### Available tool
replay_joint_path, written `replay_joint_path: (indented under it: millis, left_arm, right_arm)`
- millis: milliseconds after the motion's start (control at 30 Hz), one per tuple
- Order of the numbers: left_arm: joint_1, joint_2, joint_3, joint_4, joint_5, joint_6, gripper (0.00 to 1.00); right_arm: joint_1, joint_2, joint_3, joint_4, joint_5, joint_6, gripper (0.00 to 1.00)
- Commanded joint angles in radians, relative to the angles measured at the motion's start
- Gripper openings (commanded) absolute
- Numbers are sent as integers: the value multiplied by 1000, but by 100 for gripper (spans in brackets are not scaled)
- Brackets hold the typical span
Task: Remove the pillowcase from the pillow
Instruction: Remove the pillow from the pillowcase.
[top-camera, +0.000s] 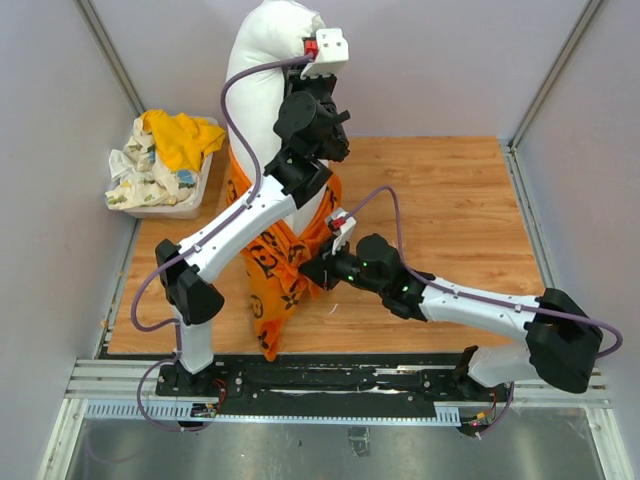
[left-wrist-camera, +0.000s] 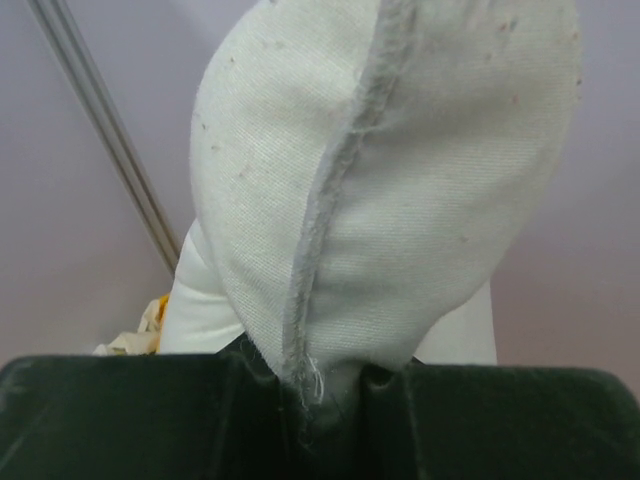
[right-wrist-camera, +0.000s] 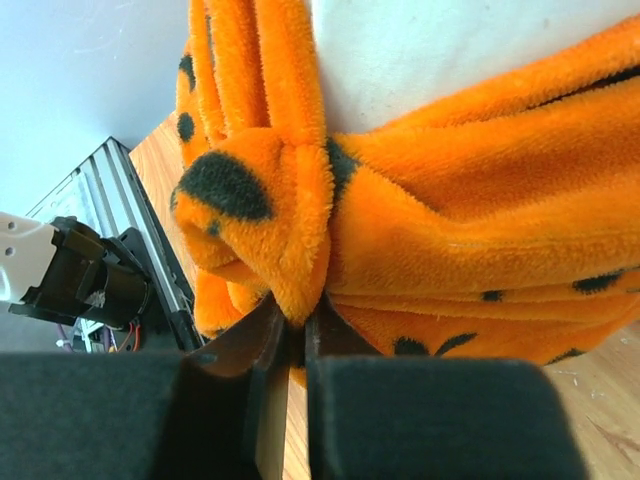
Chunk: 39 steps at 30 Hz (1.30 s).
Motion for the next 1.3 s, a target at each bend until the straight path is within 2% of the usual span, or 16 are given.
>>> replay_joint_path:
  millis: [0,33,67,133,267,400,500,567,633,767,800,833,900,1067,1233,1267]
  left_arm:
    - [20,-129,-8,-5,213,-88,0]
    - [22,-157,-38,-38,255,-128,0]
    - [26,-191,-76,-72,318,-179,0]
    - [41,-269,-153,-177,505,-286,0]
    - [94,-381,-207,-392,991,-435,0]
    - [96,-451,-241,-474,1295,-422,0]
    - [113,-547,-354,-414,1488,-394,0]
    - [136,-617,-433,-363,1649,-396,0]
    - [159,-672,-490,-320,1772,-419,0]
    - [182,-727,-493,-373,1855,-431,0]
    - [186,-733,-486,-393,1860,-428,0]
    - [189,-735,-485,-405,1864,-429,0]
    - [195,-738,-487,-426,1875,-430,0]
    - [208,-727,-504,-403,1847,-461,0]
    - [243,-677,-501,-293,1697,-565,0]
    - [245,-656,-495,-276,1631,-587,0]
  right_arm:
    - [37,-72,-4,-179,-8,-49,31]
    - [31,-102,-1,-182,2,-60,58]
    - [21,-144,-6,-175,5,-75,77]
    - [-19,-241,-32,-148,0,-97,99]
    - [-208,-426,-79,-118,-100,-90,98]
    - [-492,-531,-128,-47,-291,8,98]
    - [-748,-509,-162,132,-492,190,98]
    - [-891,-453,-161,264,-546,336,98]
    - [-977,-349,-148,455,-592,450,98]
    - [-995,-124,-5,795,-849,637,98]
    - [-994,-78,6,999,-873,716,99]
    - [-990,-43,19,1098,-882,792,99]
    - [-952,-21,65,1112,-934,785,99]
    - [-728,-65,170,1016,-1083,629,99]
    - [-527,-152,243,553,-1196,254,99]
    - [-500,-174,257,440,-1201,164,95]
